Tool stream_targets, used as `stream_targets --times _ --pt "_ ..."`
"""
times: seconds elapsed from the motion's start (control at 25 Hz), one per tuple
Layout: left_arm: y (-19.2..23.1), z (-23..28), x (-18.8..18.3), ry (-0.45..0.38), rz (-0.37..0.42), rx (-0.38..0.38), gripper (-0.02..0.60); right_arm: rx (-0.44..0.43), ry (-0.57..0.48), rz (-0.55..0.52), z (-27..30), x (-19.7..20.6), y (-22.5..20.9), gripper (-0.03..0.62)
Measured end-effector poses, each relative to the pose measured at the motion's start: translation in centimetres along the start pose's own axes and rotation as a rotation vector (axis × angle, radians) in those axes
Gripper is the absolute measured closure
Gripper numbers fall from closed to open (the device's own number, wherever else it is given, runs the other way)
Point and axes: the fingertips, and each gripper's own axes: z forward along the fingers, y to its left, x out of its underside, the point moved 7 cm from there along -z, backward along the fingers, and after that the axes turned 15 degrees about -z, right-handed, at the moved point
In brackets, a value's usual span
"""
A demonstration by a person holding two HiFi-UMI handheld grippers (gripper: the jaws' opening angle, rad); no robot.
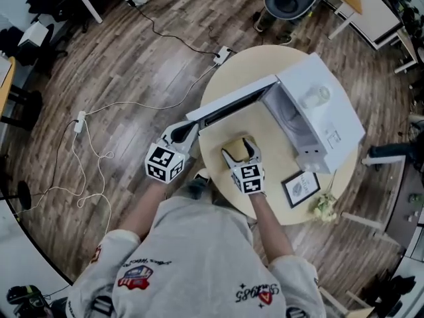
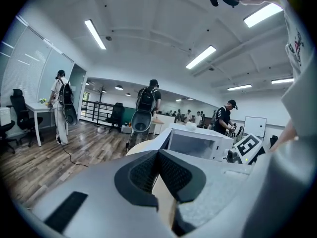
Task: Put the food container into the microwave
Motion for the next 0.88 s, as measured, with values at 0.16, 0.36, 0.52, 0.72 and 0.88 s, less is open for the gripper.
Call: stream_targets --times 0.16,0.36,0.52,0.72,0.88 --pt "1.0 -1.9 0.3 -0.012 -0.014 -0.045 0.577 -0.106 0.097 -0.003 2.1 2.0 2.8 0.251" --pt "2.6 -4.3 0.5 -0.021 -0.031 -0.100 0.577 -0.172 0.214 0.011 3.9 4.5 4.9 0.253" --pt "3.9 -5.9 0.5 -0.030 -0.039 -0.142 0.577 -0.205 0.305 0.009 5.2 6.2 5.8 0.278" --pt "5.1 -7.5 0.9 -0.033 -0.052 -0.181 0.577 -0.228 0.367 -0.010 6.6 7.4 6.3 0.353" --pt "5.5 -7.9 1.3 -0.021 -0.051 -0.187 0.577 -0.230 0.379 -0.003 7.2 7.7 6.3 0.415"
